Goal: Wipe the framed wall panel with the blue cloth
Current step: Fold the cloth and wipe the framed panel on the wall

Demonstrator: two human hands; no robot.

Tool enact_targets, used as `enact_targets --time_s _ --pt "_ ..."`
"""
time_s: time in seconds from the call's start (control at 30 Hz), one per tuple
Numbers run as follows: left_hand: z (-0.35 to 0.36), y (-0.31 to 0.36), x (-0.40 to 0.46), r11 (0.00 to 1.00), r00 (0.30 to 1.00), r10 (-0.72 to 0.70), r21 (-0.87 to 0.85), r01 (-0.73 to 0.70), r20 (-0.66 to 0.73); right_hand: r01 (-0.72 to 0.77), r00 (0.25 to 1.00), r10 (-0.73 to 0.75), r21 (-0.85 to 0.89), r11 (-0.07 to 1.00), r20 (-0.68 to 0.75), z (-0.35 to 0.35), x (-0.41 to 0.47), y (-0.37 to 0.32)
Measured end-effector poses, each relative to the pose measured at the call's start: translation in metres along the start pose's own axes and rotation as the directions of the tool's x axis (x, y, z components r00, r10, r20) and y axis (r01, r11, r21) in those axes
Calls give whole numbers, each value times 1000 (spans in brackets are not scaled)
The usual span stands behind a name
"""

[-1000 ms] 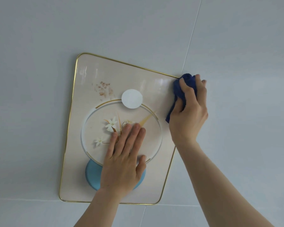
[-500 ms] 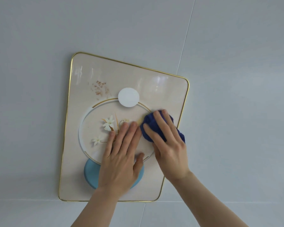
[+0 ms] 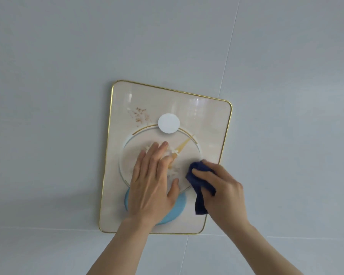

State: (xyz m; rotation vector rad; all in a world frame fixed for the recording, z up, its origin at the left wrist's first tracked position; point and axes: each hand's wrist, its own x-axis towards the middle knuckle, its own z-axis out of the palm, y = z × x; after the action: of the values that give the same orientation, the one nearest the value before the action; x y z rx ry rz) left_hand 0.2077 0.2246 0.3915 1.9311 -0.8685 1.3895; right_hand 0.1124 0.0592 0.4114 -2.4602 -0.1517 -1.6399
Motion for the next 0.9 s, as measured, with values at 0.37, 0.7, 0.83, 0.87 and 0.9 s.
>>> enact_targets --time_s 0.37,0.7,0.83,0.87,0.9 --pt "-30 -86 32 952 961 -272 134 276 -46 9 965 46 209 978 -259 36 131 -89" --pt "-9 -106 26 964 965 -230 106 244 -128 192 963 -154 164 968 -220 97 132 -107" --pt "-7 -107 27 966 963 -221 99 237 -152 273 946 -250 91 958 -206 112 133 -108" --pt "-6 -107 27 967 963 -221 96 237 -155 298 937 -282 49 953 -207 113 132 -107" --pt "-6 -108 27 968 963 -220 89 236 -158 329 926 -323 0 944 -196 114 131 -104"
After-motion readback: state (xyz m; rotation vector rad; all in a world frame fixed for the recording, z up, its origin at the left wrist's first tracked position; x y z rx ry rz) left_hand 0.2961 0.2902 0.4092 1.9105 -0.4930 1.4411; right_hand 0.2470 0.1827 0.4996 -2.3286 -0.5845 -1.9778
